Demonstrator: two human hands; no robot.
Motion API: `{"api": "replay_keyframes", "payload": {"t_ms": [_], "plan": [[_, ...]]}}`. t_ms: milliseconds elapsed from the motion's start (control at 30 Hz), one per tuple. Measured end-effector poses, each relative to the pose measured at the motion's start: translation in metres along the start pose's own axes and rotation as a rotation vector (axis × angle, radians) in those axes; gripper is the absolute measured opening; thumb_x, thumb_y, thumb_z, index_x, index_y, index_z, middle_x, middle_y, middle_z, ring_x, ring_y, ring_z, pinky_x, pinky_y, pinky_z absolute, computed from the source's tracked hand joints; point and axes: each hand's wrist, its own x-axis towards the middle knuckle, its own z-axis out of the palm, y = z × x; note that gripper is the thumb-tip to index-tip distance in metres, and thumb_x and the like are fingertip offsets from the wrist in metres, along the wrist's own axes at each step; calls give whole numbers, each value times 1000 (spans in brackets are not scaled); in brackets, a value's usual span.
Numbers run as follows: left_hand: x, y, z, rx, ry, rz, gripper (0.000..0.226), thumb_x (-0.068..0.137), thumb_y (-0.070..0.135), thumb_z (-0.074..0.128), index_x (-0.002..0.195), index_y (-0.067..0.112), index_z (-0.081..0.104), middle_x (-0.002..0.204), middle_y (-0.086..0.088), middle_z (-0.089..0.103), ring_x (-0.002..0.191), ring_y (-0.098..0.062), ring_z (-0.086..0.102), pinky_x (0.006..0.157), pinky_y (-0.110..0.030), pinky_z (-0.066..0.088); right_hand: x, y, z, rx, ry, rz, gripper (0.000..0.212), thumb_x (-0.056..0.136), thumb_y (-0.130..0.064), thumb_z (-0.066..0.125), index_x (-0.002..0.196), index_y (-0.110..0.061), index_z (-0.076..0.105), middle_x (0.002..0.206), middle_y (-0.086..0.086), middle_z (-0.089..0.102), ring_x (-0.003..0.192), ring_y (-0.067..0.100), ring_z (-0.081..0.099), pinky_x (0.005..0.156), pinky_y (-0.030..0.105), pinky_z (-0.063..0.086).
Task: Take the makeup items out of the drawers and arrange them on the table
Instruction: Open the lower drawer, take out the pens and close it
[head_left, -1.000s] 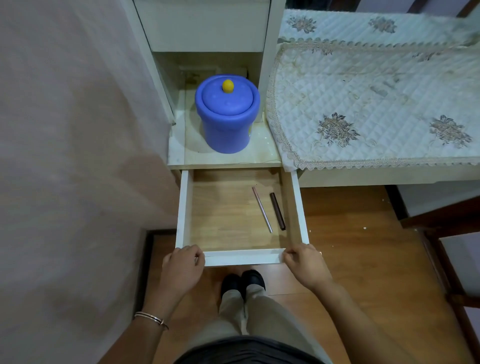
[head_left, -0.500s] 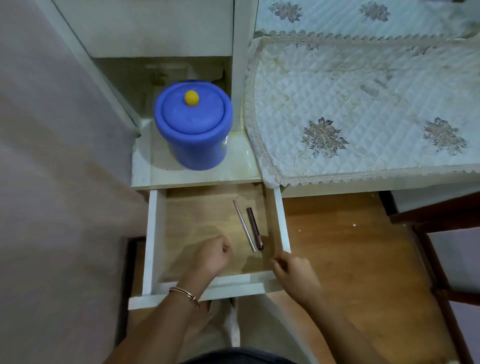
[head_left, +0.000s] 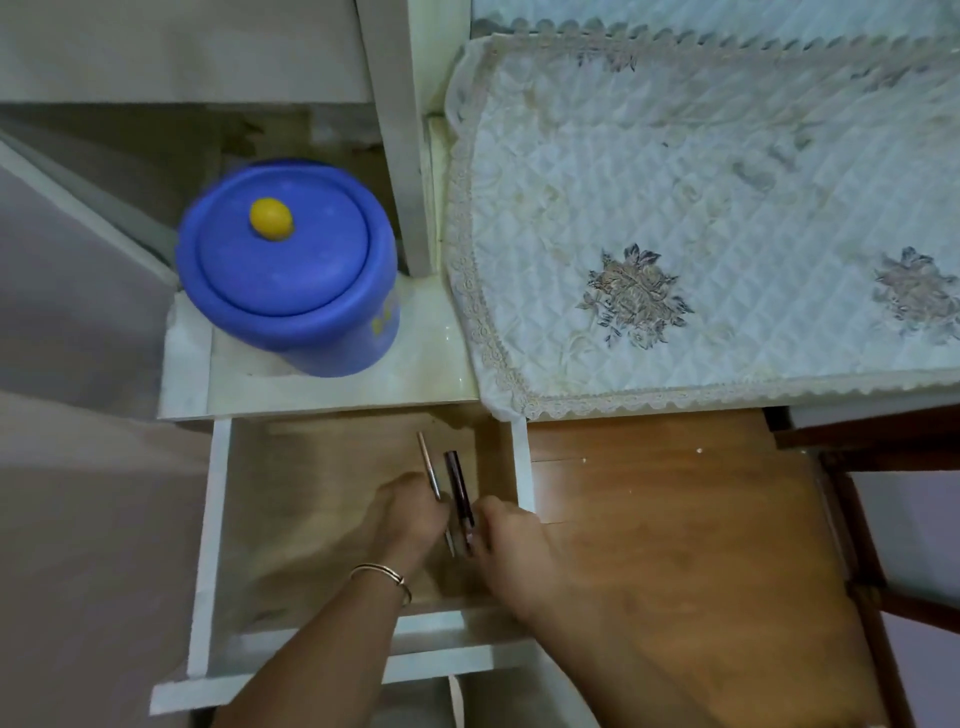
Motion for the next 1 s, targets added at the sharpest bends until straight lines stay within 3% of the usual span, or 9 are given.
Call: {"api": "replay_keyframes", "payload": {"t_ms": [200,367,500,633,733,800,900,967,1000], "plan": [[-10,-18,-14,-109,-14,-6,29,84,28,56,94,2,64,104,-18,66,98,-33,61,77,-32,45,50,-15,24,-140,-61,159,49,86,4,45,131,-3,29,131,19,42,116,32,50,96,36,44],[-22,-47,-37,-208,-2,35,12,78,17,60,85,7,60,82,-9,57,87,-31,63,64,-26,37,59,-13,34,-117,-87,263,41,91,2,38,131,-3,30,125,20,52,110,32,58,92,38,48],[-40,-52,-64,-224,-31,132,11,83,18,59,76,21,52,79,-1,60,78,-22,63,62,-23,41,45,-24,31,73,-50,242,24,88,-11,50,111,-7,45,109,15,62,96,31,63,83,41,54],[-61,-28,-104,-249,46,291,6,84,19,61,88,23,59,75,14,57,70,1,54,60,-13,42,23,-39,-2,335,105,83,14,81,-16,60,91,-13,51,83,2,65,69,16,60,62,29,51],[-66,11,-130,-290,183,442,21,78,15,64,72,31,52,63,16,53,60,3,50,58,-12,40,8,-43,-41,425,341,4,19,75,-11,63,76,-24,48,66,-7,54,58,7,51,53,14,39],[-63,42,-143,-326,200,491,15,79,16,63,76,27,53,63,15,52,57,2,49,54,-7,39,6,-41,-70,481,452,6,29,76,-12,64,73,-35,46,65,-8,55,59,8,54,55,13,41],[-41,91,-159,-424,220,515,5,80,15,61,84,18,59,66,10,54,60,-3,50,57,-5,38,24,-35,-112,546,561,3,22,79,-13,62,88,-31,53,67,-6,57,58,6,57,58,16,47],[-17,122,-163,-430,234,485,12,81,15,60,92,11,63,69,5,56,69,-13,55,65,-17,39,47,-29,-141,499,621,18,21,80,-11,59,101,-17,59,69,-4,58,60,4,54,56,10,42],[-5,135,-164,-435,234,466,14,81,15,60,93,8,63,68,3,56,74,-18,58,66,-19,38,60,-26,-154,462,628,30,24,81,-11,58,105,-12,60,74,-1,60,64,10,55,57,15,42]]}}
